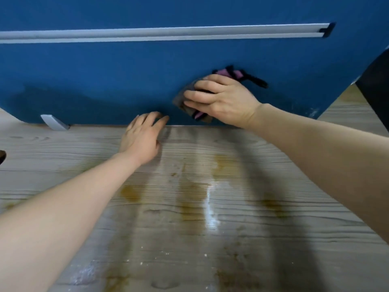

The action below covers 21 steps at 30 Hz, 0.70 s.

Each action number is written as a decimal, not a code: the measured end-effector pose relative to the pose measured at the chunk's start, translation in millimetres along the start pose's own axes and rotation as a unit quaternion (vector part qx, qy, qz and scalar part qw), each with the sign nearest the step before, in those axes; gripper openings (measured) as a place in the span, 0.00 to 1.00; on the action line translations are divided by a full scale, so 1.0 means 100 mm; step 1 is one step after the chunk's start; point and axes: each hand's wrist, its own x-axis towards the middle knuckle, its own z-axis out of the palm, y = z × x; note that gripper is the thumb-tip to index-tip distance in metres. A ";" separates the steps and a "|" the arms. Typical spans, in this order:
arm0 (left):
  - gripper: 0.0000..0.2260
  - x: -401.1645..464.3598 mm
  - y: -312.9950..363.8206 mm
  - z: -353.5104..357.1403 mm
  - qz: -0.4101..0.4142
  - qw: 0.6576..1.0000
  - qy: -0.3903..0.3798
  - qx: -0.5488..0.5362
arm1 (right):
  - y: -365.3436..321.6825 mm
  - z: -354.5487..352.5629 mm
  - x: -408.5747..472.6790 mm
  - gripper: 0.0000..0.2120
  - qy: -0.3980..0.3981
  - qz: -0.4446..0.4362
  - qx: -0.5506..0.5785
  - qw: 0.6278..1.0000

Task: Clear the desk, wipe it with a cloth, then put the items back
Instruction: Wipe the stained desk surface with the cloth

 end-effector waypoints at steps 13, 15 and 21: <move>0.31 0.13 0.35 0.14 0.033 0.999 -0.013 -0.022 | 0.20 -0.11 -0.96 0.18 -0.012 -0.001 0.035 0.999; 0.32 0.14 0.38 0.11 0.033 0.999 -0.022 -0.008 | 0.01 -0.04 -0.63 0.23 -0.020 0.004 0.033 0.999; 0.31 0.23 0.63 0.09 0.049 0.998 -0.030 -0.005 | 0.22 -0.13 -1.06 0.26 -0.094 -0.020 0.063 0.993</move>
